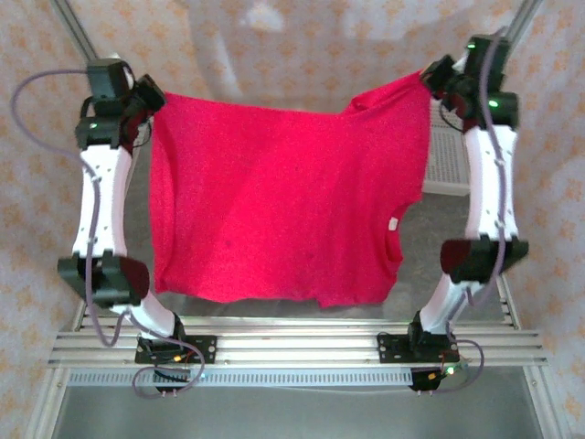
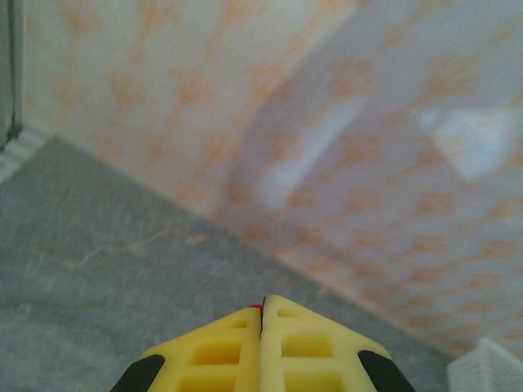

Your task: Fold the inside-out t-shirt

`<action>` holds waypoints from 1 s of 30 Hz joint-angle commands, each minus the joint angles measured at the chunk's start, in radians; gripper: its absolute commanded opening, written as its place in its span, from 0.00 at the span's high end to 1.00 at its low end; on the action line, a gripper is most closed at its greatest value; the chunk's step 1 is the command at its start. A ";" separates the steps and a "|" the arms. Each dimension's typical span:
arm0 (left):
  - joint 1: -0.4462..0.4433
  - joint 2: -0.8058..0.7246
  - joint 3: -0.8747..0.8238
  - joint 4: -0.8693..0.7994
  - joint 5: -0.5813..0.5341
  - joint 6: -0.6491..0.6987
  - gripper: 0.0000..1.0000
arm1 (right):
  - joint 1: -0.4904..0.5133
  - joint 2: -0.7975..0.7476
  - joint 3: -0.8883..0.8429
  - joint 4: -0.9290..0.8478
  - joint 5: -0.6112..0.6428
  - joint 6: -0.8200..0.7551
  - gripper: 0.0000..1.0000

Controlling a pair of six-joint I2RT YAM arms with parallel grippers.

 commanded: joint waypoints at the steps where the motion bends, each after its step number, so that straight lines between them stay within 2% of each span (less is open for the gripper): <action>1: 0.006 0.086 0.060 0.103 -0.028 -0.010 1.00 | 0.053 0.152 0.150 0.018 0.052 -0.016 1.00; 3: -0.001 0.213 0.174 0.042 -0.032 0.013 1.00 | 0.062 0.321 0.319 -0.036 0.067 -0.003 1.00; 4: -0.009 0.293 0.244 0.002 -0.033 0.028 0.95 | 0.062 0.415 0.423 -0.065 0.065 0.014 1.00; 5: -0.016 0.355 0.312 -0.036 -0.043 0.041 0.82 | 0.063 0.494 0.517 -0.074 0.046 0.034 0.91; 7: -0.024 0.447 0.428 -0.111 -0.059 0.067 0.31 | 0.064 0.554 0.551 -0.046 0.016 0.074 0.64; 8: -0.029 0.483 0.497 -0.157 -0.060 0.081 0.29 | 0.069 0.552 0.523 -0.032 0.006 0.083 0.52; 10: -0.042 0.502 0.549 -0.222 -0.081 0.102 0.25 | 0.083 0.532 0.475 -0.043 0.012 0.061 0.40; 13: -0.090 0.391 0.396 -0.227 -0.144 0.117 0.26 | 0.108 0.470 0.370 -0.081 0.020 0.038 0.39; 15: -0.125 0.262 0.173 -0.162 -0.135 0.098 0.28 | 0.135 0.410 0.262 -0.103 0.022 0.019 0.39; 19: -0.187 -0.066 -0.450 0.163 0.006 -0.047 0.29 | 0.205 0.249 -0.081 -0.102 0.048 -0.032 0.41; 21: -0.208 -0.164 -0.690 0.289 0.062 -0.124 0.30 | 0.238 0.140 -0.327 -0.031 0.053 -0.032 0.42; 23: -0.219 -0.219 -0.844 0.344 0.086 -0.169 0.31 | 0.256 0.035 -0.582 0.074 0.042 -0.005 0.42; 27: -0.227 -0.244 -1.023 0.374 0.050 -0.158 0.31 | 0.263 -0.099 -0.978 0.281 0.016 0.064 0.42; 30: -0.226 -0.170 -1.022 0.330 0.037 -0.115 0.30 | 0.260 -0.078 -1.081 0.325 0.002 0.079 0.43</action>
